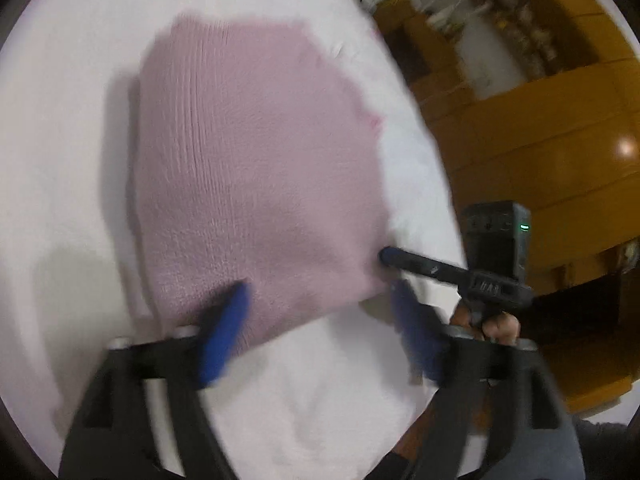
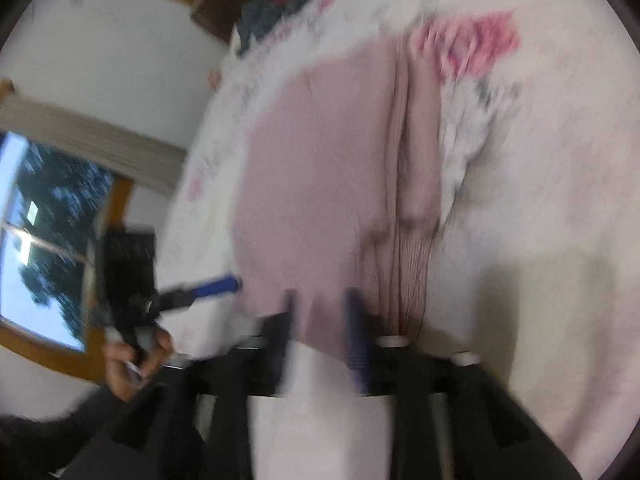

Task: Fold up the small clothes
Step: 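Grasp the folded bundle's sides with the left gripper while the right gripper grasps too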

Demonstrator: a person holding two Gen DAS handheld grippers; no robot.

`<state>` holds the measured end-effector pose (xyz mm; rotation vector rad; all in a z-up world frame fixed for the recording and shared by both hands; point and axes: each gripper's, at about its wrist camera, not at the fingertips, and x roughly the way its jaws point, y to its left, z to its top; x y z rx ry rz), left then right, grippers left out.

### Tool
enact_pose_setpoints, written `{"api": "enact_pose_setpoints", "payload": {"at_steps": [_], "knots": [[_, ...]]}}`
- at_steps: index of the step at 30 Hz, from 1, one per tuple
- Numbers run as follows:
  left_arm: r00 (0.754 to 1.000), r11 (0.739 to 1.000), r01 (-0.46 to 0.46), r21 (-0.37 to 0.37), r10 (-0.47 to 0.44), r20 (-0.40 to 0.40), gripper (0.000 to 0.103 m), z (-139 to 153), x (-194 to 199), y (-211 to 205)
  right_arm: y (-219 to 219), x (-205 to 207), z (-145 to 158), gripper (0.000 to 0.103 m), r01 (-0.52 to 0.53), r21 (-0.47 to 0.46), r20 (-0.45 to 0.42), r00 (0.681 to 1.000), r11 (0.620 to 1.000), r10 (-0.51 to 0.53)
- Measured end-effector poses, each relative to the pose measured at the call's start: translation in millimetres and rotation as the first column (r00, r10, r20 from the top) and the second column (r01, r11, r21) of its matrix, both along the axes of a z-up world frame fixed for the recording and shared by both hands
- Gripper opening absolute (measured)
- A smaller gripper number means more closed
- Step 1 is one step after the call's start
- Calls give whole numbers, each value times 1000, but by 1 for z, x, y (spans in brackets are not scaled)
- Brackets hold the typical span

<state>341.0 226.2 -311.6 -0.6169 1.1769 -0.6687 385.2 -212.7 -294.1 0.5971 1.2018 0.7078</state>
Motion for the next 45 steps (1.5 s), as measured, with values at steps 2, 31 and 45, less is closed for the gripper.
{"api": "enact_pose_setpoints", "payload": {"at_steps": [2, 31, 45], "knots": [[1000, 999, -30, -8, 31, 4, 89, 3, -9, 22, -29, 16, 13, 78, 88, 57, -10, 996, 994, -87], [990, 953, -22, -302, -22, -142, 82, -106, 26, 0, 5, 147, -53, 92, -9, 114, -173, 985, 993, 29], [986, 991, -4, -130, -18, -168, 59, -98, 35, -23, 18, 143, -56, 54, -11, 97, -157, 987, 995, 26]]}}
